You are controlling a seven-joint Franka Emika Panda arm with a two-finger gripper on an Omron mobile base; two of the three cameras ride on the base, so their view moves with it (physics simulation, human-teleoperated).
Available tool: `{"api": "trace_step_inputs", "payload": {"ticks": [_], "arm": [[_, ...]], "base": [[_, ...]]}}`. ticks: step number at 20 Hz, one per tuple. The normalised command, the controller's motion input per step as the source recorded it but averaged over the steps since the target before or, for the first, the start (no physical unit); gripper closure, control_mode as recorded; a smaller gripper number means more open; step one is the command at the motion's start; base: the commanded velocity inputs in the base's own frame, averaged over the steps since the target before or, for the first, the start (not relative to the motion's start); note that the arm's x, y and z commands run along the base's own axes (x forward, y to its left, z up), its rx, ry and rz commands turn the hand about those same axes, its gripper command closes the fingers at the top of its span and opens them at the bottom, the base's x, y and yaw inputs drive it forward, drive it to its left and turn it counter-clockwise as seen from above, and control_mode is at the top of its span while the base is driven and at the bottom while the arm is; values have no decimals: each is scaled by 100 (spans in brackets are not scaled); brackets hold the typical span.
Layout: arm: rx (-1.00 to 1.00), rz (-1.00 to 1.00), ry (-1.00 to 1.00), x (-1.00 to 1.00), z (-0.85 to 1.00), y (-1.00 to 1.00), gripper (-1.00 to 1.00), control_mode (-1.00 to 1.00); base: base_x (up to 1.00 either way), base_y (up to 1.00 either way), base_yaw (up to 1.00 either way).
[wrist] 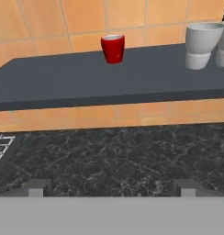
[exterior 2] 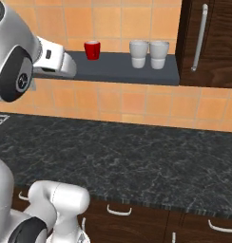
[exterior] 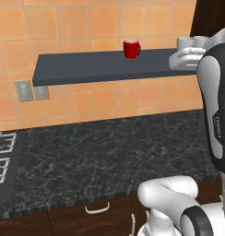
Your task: Gather all objects into one cabinet and sort the glasses and bowls to opposite sides.
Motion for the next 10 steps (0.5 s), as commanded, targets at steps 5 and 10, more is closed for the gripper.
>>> {"api": "trace_step_inputs", "payload": {"ticks": [5,10], "arm": [[0,7,0,63,0,-2,-100,-100],[0,7,-6,54,-14,-1,-100,-100]], "base": [[0,0,0],[0,0,0]]}}
